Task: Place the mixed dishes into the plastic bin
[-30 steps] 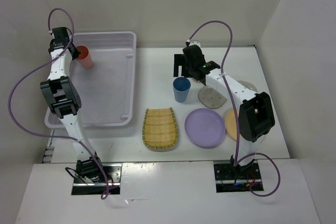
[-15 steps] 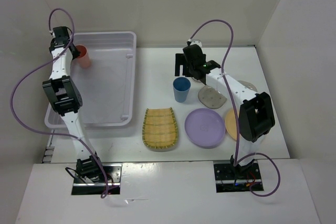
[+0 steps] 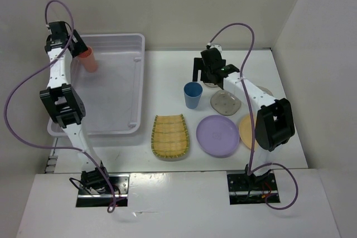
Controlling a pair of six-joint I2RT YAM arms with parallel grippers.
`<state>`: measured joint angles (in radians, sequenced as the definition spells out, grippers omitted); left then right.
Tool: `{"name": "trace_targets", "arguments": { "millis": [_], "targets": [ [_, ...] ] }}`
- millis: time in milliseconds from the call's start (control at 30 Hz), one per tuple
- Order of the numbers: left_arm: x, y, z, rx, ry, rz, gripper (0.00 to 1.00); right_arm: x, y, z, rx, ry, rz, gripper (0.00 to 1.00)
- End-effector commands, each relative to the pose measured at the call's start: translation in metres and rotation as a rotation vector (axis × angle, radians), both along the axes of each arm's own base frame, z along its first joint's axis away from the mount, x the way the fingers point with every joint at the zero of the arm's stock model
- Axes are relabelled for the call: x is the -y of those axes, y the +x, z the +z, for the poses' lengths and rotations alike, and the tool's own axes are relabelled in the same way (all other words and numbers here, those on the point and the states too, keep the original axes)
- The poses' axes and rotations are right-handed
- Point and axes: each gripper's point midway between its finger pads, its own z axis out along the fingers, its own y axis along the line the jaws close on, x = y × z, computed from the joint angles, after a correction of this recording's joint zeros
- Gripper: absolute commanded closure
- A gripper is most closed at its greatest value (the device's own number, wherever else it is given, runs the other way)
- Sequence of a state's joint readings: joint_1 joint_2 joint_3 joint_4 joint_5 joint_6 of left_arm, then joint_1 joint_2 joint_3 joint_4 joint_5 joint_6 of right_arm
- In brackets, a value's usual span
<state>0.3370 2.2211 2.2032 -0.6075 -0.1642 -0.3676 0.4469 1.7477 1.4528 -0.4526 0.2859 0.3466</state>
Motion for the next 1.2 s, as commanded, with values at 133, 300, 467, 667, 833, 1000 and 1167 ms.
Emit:
{"name": "trace_targets", "arguments": {
  "millis": [133,300,467,667,833,1000,1167],
  "targets": [
    [0.056,-0.026,0.146,0.241,0.08,-0.215,0.0,0.008,-0.023,0.012,0.007,0.026,0.03,0.09],
    [0.152,-0.035,0.166,0.328,-0.044,-0.579,0.0,0.013,-0.033,0.007,-0.01,0.034,0.036,0.18],
    [0.28,-0.052,0.151,0.312,-0.183,-0.946,0.0,0.013,-0.038,0.002,-0.029,0.045,0.057,0.22],
    [0.414,-0.092,0.122,0.229,-0.227,-1.215,0.0,0.03,-0.033,0.052,0.098,0.17,0.017,0.22],
    [0.483,-0.115,0.095,0.163,-0.214,-1.315,0.01,0.076,-0.025,0.072,0.173,0.281,-0.115,0.19],
    [0.508,-0.127,0.054,0.048,-0.109,-1.297,0.02,0.099,-0.022,0.065,0.166,0.297,-0.18,0.14],
    [0.526,-0.143,0.004,-0.059,-0.06,-1.286,0.02,0.107,-0.022,0.067,0.18,0.29,-0.191,0.11]
  ]
}}
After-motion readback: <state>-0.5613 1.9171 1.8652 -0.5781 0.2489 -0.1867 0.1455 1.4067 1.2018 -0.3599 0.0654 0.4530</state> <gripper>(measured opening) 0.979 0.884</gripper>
